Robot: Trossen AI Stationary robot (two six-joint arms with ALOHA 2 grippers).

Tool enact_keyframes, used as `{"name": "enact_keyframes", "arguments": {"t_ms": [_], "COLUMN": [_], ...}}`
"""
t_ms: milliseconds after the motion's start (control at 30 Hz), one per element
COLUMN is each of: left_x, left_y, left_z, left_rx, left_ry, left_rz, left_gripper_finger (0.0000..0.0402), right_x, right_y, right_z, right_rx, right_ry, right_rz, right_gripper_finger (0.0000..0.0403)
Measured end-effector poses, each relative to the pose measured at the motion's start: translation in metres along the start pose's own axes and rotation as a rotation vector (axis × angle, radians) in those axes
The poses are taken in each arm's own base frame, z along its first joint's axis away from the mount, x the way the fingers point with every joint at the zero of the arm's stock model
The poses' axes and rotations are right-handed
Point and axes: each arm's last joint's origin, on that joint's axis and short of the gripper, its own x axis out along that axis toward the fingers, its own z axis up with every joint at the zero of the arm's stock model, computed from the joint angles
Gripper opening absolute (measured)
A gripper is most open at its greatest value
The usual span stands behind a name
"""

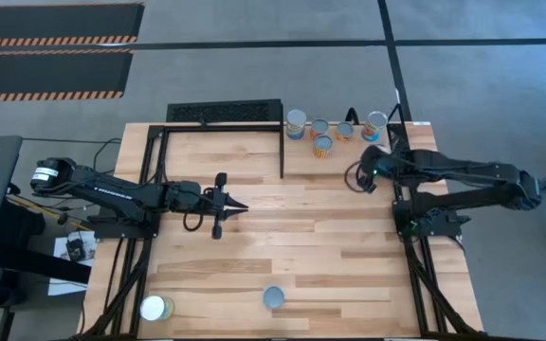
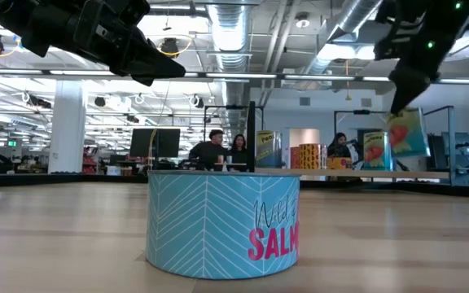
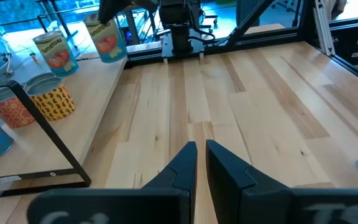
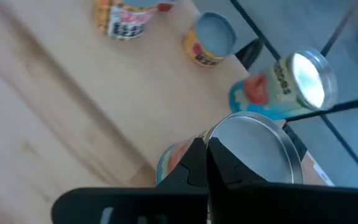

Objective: Pick and place cans onto a shelf
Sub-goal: Align the canned tomatoes with the other canned tomatoes on the shelf

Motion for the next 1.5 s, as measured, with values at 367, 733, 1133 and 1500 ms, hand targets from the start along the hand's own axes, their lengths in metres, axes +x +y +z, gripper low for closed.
{"name": "enact_keyframes", "arguments": {"t_ms": [367, 733, 1133, 1500], "left_x": [0.000, 0.000, 0.000, 0.000], "left_y": [0.000, 0.000, 0.000, 0.000], "left_z": [0.000, 0.000, 0.000, 0.000], "left_rx": [0.001, 0.001, 0.001, 0.000], "left_ry": [-0.002, -0.001, 0.000, 0.000], "left_rz": [0.000, 0.000, 0.000, 0.000], "left_gripper_finger": [0.0024, 0.0024, 0.0024, 0.0024], "right_x": [0.018, 0.040, 0.058, 0.071], "right_y": [-0.038, -0.044, -0.051, -0.051], "right_z": [0.009, 0.017, 0.019, 0.022], "right_rx": [0.162, 0.217, 0.290, 0.306], "right_ry": [-0.025, 0.030, 0.076, 0.109], "right_rz": [-0.030, -0.046, -0.063, -0.062], "right_gripper_finger": [0.0004, 0.0005, 0.0005, 0.0007]}}
